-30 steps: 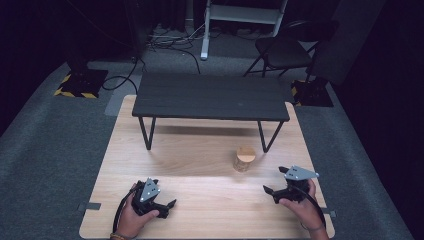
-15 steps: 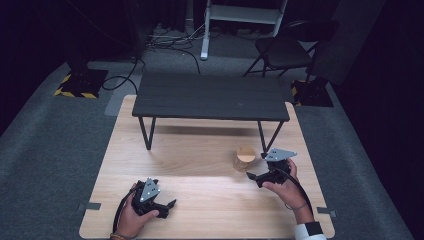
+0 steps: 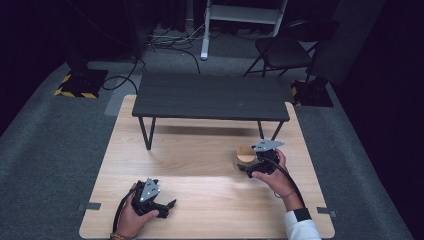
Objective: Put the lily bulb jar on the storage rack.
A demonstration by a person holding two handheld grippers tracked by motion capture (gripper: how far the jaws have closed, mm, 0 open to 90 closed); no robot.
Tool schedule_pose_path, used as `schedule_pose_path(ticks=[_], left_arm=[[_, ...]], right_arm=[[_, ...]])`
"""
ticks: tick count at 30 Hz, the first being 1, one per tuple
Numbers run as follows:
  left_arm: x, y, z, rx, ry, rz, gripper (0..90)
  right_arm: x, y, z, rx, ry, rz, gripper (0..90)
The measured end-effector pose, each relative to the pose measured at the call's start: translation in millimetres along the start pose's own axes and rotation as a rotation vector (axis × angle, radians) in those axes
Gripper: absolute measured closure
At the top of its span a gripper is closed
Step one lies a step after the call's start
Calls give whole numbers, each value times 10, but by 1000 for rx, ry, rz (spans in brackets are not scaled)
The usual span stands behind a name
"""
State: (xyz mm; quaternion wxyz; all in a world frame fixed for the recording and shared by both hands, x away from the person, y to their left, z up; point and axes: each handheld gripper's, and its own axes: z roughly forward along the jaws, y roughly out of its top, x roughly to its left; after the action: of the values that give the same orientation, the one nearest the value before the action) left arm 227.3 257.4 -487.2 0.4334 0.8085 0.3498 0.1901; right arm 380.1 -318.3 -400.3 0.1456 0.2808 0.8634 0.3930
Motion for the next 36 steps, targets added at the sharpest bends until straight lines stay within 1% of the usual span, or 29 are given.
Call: schedule_pose_path(ticks=[1,3,4,5,6,7,8,9,11,14,15,17,22,25,31,36], left_arm=[[0,0,0,0,0,0,5],[1,0,0,0,0,0,5],[2,0,0,0,-1,0,5],[3,0,0,0,-1,0,5],[2,-1,0,0,-1,0,5],[2,-1,0,0,-1,0,5],[2,0,0,0,-1,0,5],[3,0,0,0,-1,1,5],[3,-1,0,0,-1,1,5],[4,0,2,0,-2,1,5],[5,0,2,0,-2,1,5],[5,0,3,-1,-2,1,5],[5,0,3,-1,-2,1,5],[4,1,3,-1,-2,1,5],[4,1,3,-1,-2,1,5],[4,1,3,-1,-2,1,5]], right_arm=[[16,8,27,9,-15,6,12],[-8,-2,75,14,-4,10,82],[-14,-6,100,17,-1,8,97],[-8,-13,146,22,-5,0,173],[-8,-13,146,22,-5,0,173],[2,-20,159,21,-13,-7,210],[-4,-32,171,16,-11,0,233],[-19,-46,178,9,-4,11,244],[-15,-60,187,0,-9,25,246],[-9,-33,185,9,-13,23,247],[19,3,173,23,-21,14,248],[37,23,159,26,-25,9,248],[109,136,15,7,-16,2,248],[160,264,-93,9,-8,-18,248],[189,462,-326,-32,15,-15,248],[236,723,-487,-31,21,-53,248]])
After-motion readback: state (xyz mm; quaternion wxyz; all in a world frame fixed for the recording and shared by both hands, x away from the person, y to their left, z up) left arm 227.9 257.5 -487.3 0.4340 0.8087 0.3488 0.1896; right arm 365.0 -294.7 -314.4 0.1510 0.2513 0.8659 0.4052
